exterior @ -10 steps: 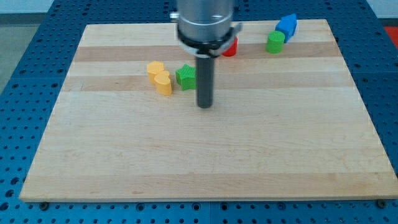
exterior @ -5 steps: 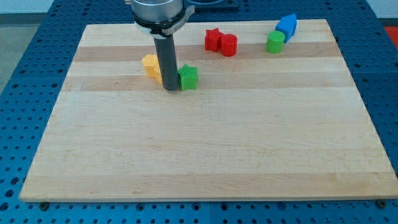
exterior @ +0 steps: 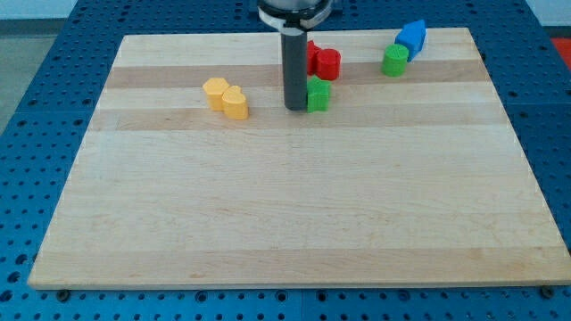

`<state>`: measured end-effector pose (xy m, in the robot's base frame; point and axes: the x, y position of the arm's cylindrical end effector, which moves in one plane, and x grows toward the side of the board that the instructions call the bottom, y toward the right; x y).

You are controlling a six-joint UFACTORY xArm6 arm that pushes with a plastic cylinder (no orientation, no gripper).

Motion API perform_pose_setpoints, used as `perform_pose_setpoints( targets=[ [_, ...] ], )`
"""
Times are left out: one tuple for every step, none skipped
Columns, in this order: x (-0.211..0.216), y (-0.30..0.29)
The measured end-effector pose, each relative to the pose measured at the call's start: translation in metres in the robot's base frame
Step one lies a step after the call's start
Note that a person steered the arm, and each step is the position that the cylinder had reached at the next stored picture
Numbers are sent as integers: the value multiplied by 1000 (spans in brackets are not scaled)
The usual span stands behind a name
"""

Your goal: Move the green star to the green circle

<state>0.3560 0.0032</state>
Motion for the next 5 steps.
perform_pose_setpoints(
  targets=[
    [-13, 9],
    [-15, 30],
    [-16, 54],
    [-17, 76],
    [-24, 94]
  ],
)
